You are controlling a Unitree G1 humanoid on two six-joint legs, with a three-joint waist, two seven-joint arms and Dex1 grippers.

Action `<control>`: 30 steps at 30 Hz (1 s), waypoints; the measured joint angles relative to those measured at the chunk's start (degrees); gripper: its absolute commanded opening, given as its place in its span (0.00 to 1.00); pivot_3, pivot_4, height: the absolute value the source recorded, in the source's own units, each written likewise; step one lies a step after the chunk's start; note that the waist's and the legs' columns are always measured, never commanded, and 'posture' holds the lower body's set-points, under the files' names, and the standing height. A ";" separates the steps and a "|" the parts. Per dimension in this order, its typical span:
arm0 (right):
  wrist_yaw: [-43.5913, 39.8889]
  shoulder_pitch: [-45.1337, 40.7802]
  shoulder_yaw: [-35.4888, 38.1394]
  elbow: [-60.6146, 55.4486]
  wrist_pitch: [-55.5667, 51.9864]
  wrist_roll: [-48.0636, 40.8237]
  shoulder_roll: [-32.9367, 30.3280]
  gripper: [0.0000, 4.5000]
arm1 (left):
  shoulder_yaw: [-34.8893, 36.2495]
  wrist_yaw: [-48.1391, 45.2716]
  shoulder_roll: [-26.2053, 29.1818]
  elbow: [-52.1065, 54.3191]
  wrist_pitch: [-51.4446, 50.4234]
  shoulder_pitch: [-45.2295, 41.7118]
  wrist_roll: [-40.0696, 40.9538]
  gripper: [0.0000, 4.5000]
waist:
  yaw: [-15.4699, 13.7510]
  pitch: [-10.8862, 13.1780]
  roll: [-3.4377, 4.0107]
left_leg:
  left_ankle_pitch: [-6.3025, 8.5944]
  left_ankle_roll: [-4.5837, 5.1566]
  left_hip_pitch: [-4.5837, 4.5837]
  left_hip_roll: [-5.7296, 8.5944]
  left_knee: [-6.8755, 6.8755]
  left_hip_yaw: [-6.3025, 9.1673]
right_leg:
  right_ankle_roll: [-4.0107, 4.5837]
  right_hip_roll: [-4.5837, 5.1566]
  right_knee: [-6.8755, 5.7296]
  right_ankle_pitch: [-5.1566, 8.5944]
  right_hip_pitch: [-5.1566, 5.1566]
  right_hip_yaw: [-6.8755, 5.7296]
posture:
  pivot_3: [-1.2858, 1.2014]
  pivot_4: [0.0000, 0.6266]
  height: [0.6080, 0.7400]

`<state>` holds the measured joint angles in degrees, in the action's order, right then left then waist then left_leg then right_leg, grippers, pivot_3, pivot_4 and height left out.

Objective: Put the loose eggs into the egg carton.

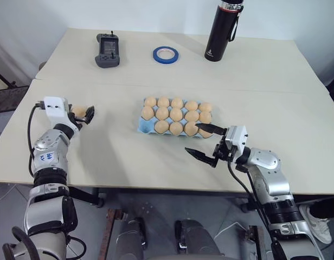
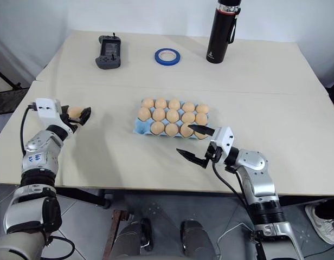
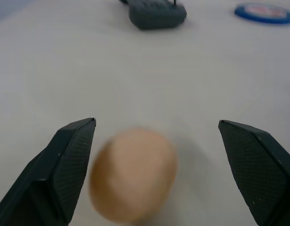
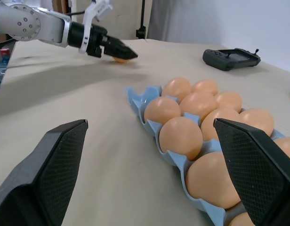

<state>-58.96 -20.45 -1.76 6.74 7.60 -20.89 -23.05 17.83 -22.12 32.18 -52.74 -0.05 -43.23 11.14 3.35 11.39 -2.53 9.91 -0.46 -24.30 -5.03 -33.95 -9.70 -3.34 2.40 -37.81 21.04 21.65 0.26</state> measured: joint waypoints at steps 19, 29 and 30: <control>1.82 0.82 0.01 -0.80 0.07 0.10 0.27 1.00 | -13.24 -28.69 -5.45 23.53 4.48 2.94 2.35 0.44 | -0.33 0.00 0.00 | 0.03 -0.04 0.01 0.03 -0.02 -0.07 | 0.00 0.04 -0.03 0.00 -0.04 0.05 | 0.52 0.24 1.00; 3.81 2.15 0.06 -2.73 0.07 0.22 0.27 1.00 | -18.91 -33.24 -7.28 20.95 3.95 2.91 0.92 0.44 | -0.02 0.00 0.00 | 0.04 0.06 0.05 0.00 -0.09 0.01 | 0.01 0.03 -0.10 0.00 -0.05 0.08 | 0.52 0.24 1.00; 4.20 2.67 0.07 -3.31 0.05 0.22 0.27 1.00 | -18.88 -33.01 -7.28 20.18 3.92 2.90 0.87 0.54 | -0.09 0.00 0.00 | 0.05 0.07 0.05 0.01 -0.09 0.02 | 0.01 0.04 -0.10 0.00 -0.05 0.08 | 0.52 0.24 1.00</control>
<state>-54.76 -17.78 -1.69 3.43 7.66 -20.67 -22.78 -1.04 -55.13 24.90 -32.56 3.88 -40.32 12.01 3.26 11.39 -2.52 9.95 -0.39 -24.25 -5.02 -34.04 -9.68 -3.33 2.45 -37.92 21.04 21.60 0.34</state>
